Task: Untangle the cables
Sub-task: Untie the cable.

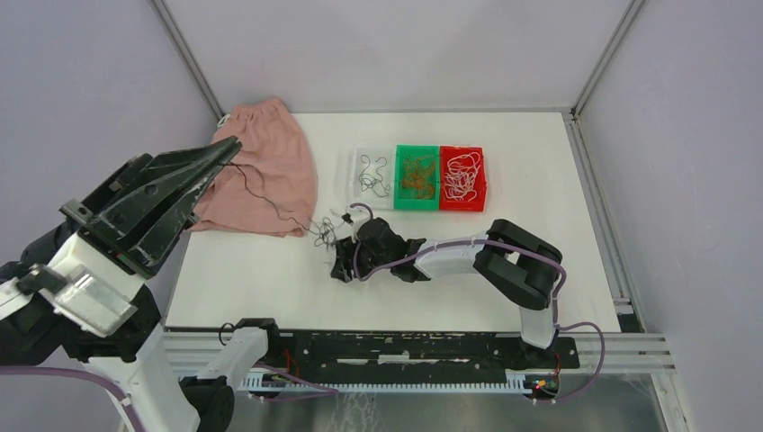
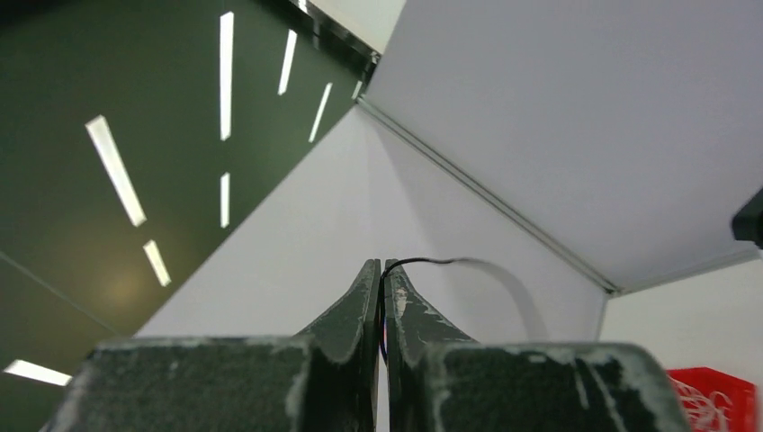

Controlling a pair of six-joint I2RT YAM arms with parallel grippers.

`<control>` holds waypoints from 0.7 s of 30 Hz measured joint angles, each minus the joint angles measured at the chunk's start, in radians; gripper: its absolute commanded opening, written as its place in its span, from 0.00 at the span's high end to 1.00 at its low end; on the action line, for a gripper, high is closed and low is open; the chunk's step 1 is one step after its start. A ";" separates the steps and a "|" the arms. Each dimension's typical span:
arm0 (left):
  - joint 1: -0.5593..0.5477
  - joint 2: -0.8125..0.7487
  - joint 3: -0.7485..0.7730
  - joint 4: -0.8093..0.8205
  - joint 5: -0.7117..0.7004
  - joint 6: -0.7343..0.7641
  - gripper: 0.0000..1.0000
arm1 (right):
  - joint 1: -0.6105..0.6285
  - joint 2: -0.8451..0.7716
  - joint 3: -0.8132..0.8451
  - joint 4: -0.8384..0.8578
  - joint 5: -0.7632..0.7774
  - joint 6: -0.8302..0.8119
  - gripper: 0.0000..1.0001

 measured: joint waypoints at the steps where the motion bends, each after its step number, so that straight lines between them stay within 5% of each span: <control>1: 0.000 0.014 0.032 0.002 -0.007 0.011 0.91 | -0.002 0.001 0.000 0.000 0.002 0.002 0.38; 14: 0.002 0.084 0.227 0.090 -0.116 0.111 0.92 | -0.025 0.032 -0.021 0.055 0.013 0.065 0.38; 21: 0.010 0.001 0.010 0.045 -0.097 0.138 0.91 | -0.030 -0.087 -0.076 -0.019 0.007 0.040 0.24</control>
